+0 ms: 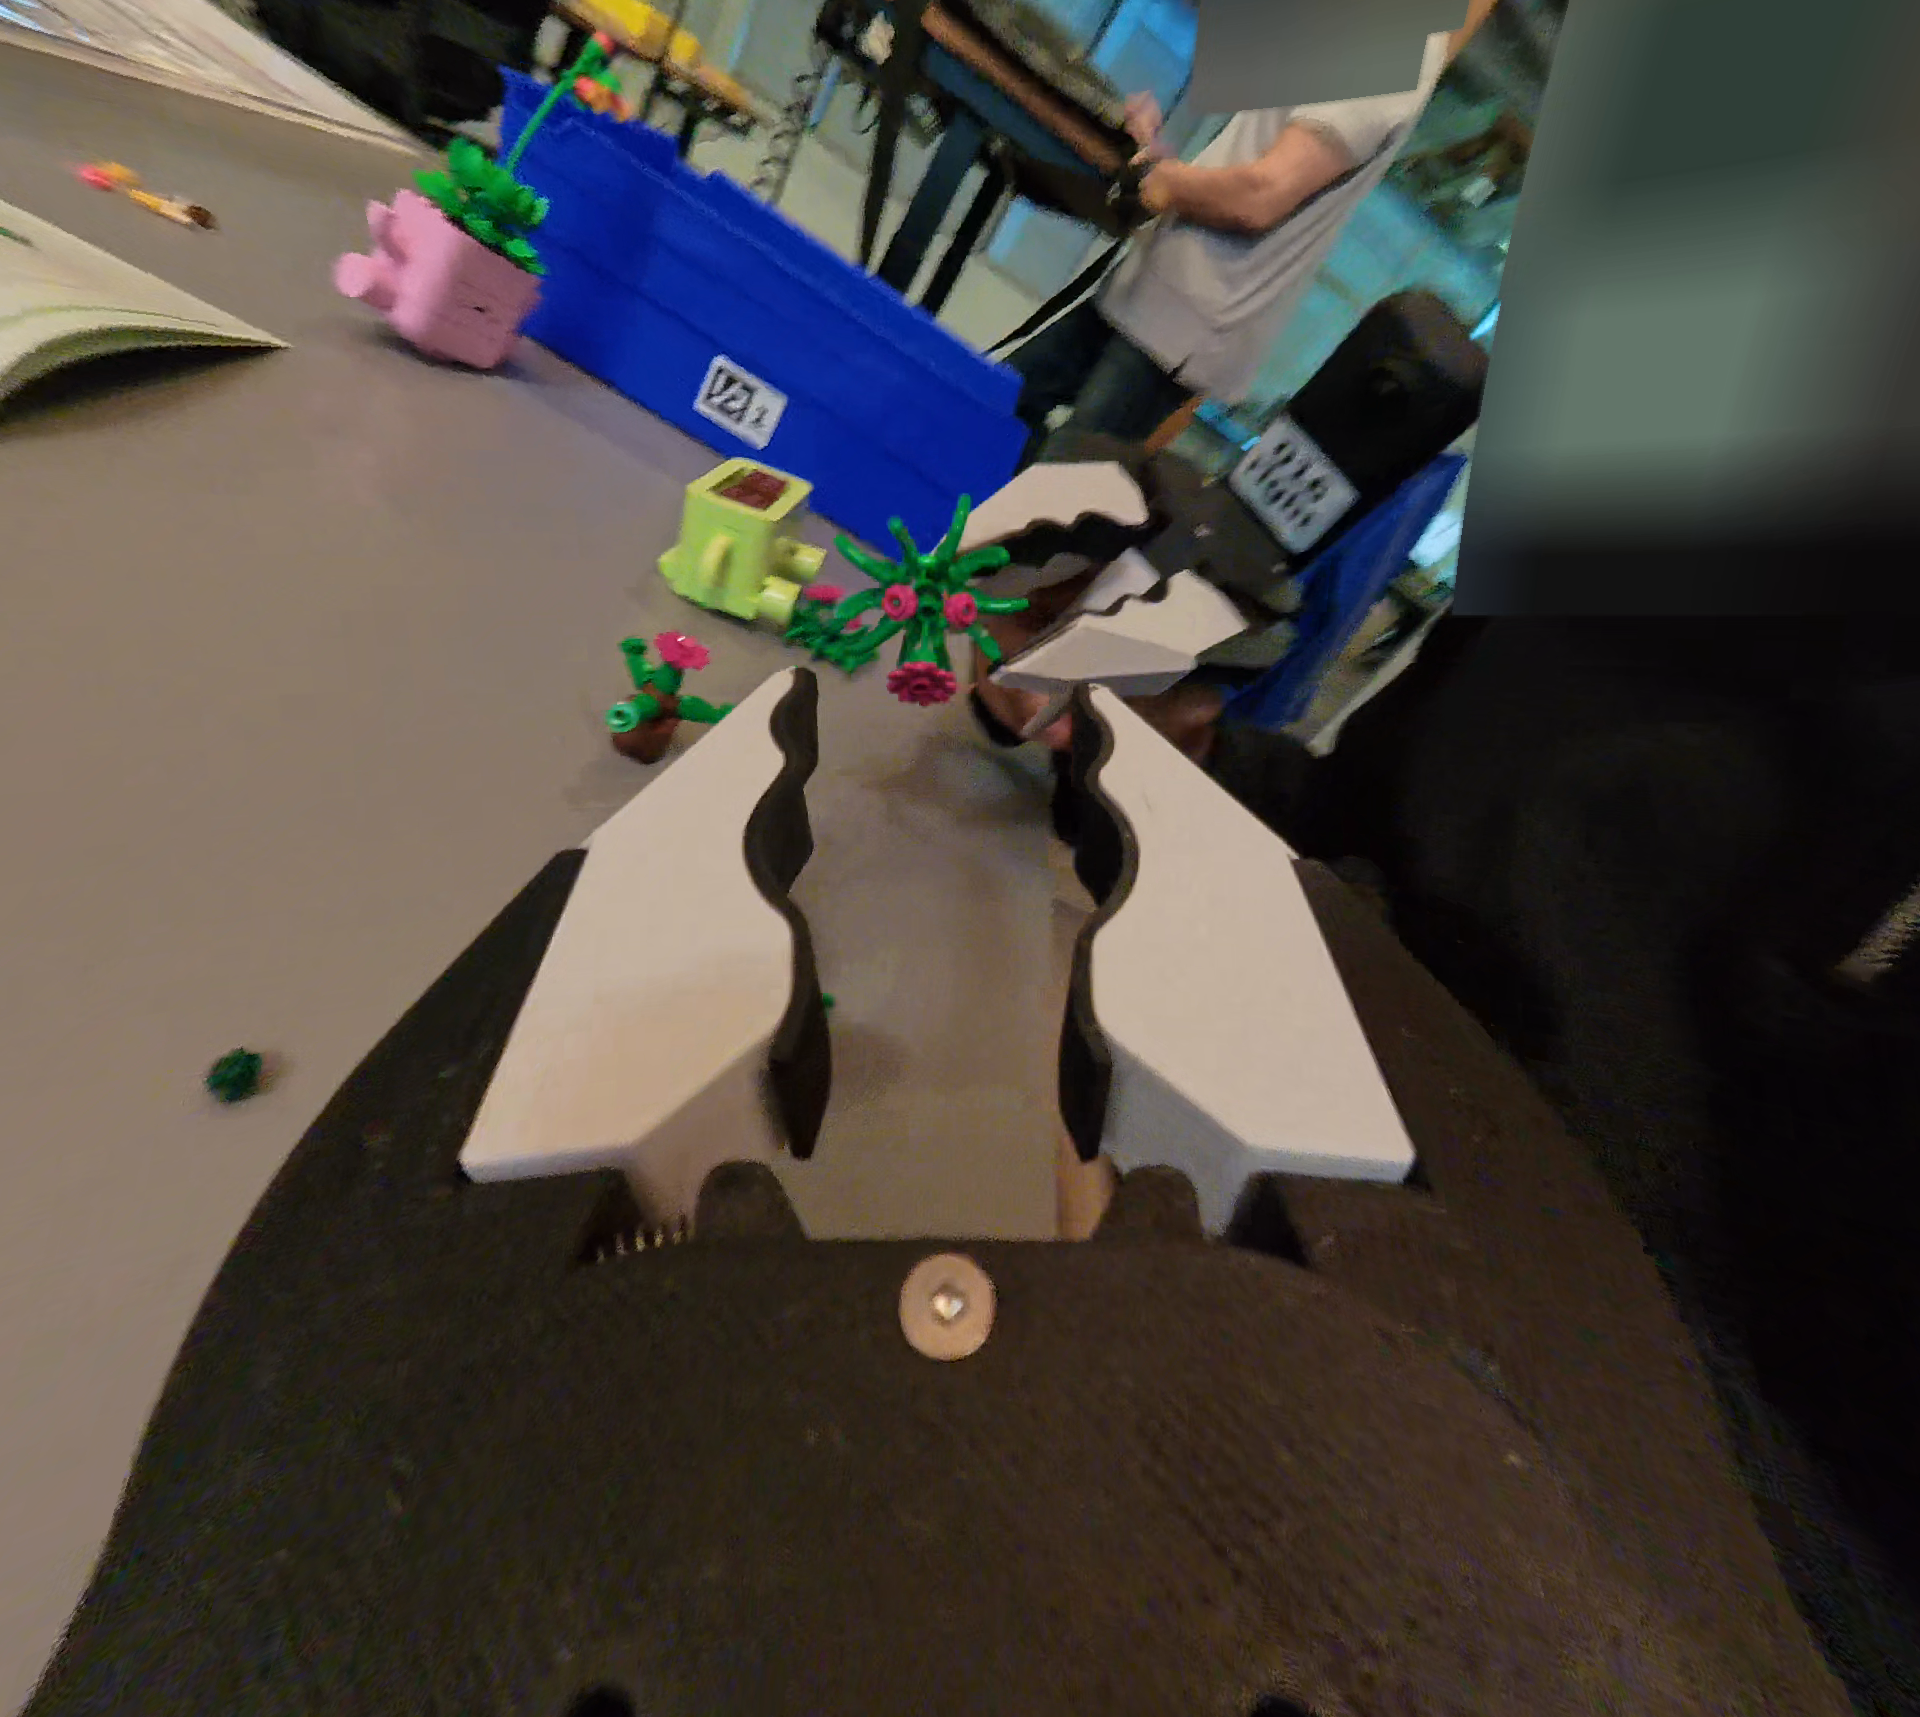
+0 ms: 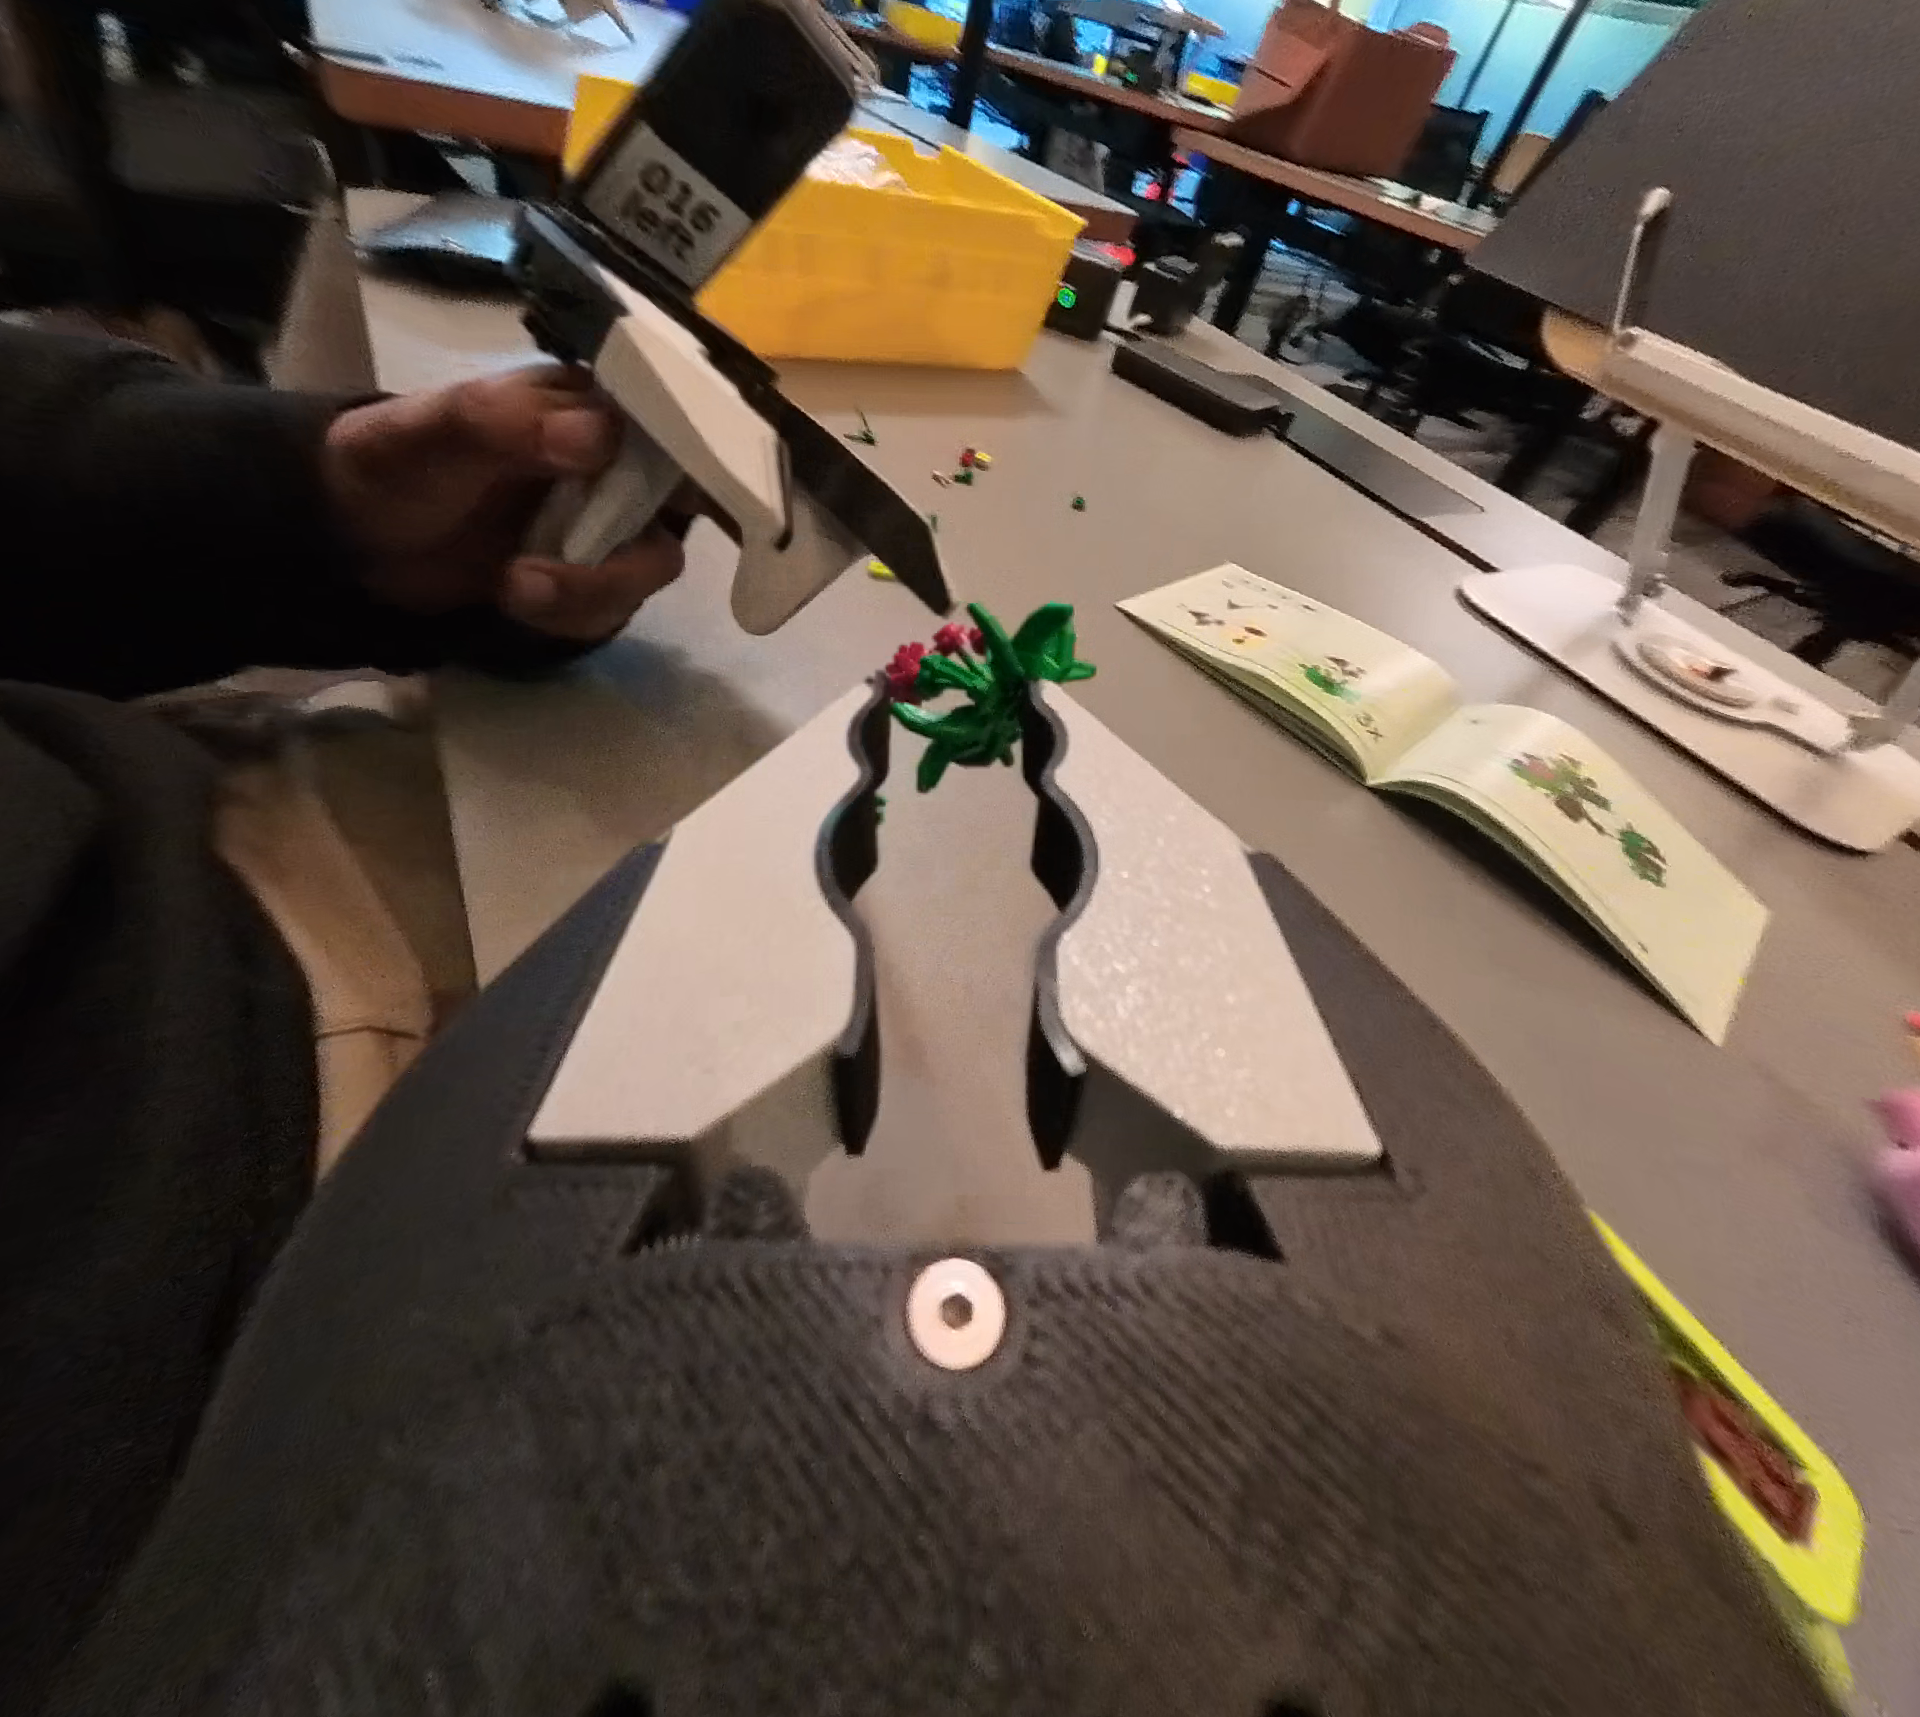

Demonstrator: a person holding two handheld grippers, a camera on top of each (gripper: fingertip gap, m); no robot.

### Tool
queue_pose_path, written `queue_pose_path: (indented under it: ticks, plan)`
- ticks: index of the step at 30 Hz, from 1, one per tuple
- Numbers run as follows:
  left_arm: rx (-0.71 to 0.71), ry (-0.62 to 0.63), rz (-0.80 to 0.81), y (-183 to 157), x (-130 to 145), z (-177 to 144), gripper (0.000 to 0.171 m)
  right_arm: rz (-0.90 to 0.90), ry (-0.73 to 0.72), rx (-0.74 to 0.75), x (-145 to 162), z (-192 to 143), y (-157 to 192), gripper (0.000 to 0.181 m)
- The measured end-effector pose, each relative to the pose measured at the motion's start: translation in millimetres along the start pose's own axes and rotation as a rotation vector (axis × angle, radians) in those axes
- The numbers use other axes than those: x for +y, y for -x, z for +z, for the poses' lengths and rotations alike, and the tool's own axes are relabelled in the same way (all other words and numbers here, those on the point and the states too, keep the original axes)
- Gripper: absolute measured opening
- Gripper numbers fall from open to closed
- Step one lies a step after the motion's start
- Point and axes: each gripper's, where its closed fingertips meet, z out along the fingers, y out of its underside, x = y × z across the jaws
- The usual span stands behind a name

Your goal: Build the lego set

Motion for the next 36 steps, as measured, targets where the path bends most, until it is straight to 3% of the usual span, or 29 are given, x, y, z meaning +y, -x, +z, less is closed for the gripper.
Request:
queue_pose_path:
  ticks: [4,9,16,22,29,34,36]
  plan:
    - [-0.171,0.115,0.166,8.8,13.7,11.3,0.046,0.074,-0.003,-0.023,0.1,4.2,4.5,0.023]
    - [-0.231,0.136,0.263,6.8,15.3,17.2,0.039,0.207,-0.028,-0.087,-0.9,3.1,4.9,0.023]
    - [-0.237,0.070,0.261,2.6,7.0,15.1,0.017,0.214,-0.011,-0.061,2.0,7.1,4.5,0.023]
    - [-0.233,0.054,0.177,6.7,7.0,13.4,0.008,0.201,-0.006,-0.042,2.0,9.4,5.5,0.023]
    - [-0.200,0.042,0.129,5.6,9.1,15.5,0.009,0.200,-0.003,-0.022,3.7,10.9,4.3,0.015]
    - [-0.288,0.050,0.142,21.5,3.9,0.1,0.010,0.166,0.114,0.043,21.9,6.1,-13.2,0.016]
    - [-0.293,0.032,0.139,23.1,0.3,-5.3,0.009,0.211,0.108,-0.015,18.7,0.7,-12.2,0.019]
